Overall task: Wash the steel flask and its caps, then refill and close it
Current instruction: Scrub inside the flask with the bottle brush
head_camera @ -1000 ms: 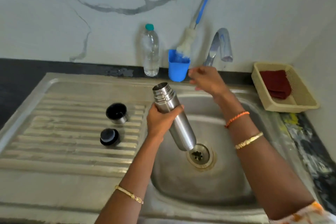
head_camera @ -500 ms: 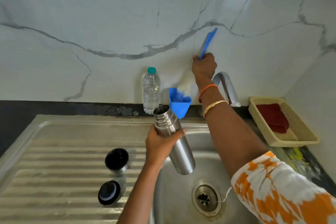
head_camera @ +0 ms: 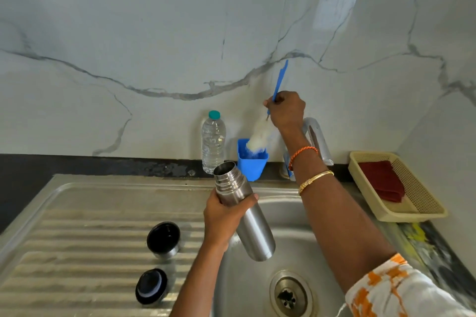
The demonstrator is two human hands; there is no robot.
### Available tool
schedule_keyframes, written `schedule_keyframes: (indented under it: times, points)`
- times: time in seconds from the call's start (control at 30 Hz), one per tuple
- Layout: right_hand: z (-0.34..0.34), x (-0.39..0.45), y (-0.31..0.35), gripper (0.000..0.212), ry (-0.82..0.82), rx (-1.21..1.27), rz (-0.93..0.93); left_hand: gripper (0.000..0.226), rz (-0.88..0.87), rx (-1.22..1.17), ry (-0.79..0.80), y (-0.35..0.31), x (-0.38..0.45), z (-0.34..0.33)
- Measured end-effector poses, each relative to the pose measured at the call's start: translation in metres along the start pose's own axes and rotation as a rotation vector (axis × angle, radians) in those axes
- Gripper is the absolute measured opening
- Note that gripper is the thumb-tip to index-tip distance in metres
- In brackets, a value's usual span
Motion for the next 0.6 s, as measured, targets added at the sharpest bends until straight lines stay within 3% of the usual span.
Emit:
schedule_keyframes:
  times: [0.13, 0.27, 0.4, 0.6]
  points:
    - [0.010, -0.010, 0.007, 0.012, -0.102, 0.087, 0.050, 0.056, 0.000, 0.001, -0.007, -0.001, -0.003, 0.000]
    - [-0.005, -0.016, -0.001, 0.012, -0.043, 0.032, 0.031, 0.054, 0.008, -0.008, -0.021, -0.003, -0.006, 0.000]
    - [0.011, -0.014, 0.006, 0.016, -0.144, 0.071, 0.052, 0.056, 0.018, 0.004, -0.019, -0.003, -0.008, 0.000]
    - [-0.003, -0.016, 0.001, 0.015, -0.022, 0.022, 0.061, 0.059, 0.015, 0.020, -0.012, -0.007, -0.009, -0.002]
Point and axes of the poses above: each hand's wrist, its own x-axis towards the middle knuckle, its own z-axis out of the back of the hand, y = z × x, the point moved 6 cm from there along x, towards the middle knuckle, and after that the axes turned 7 degrees about y, right-handed, at the moved point
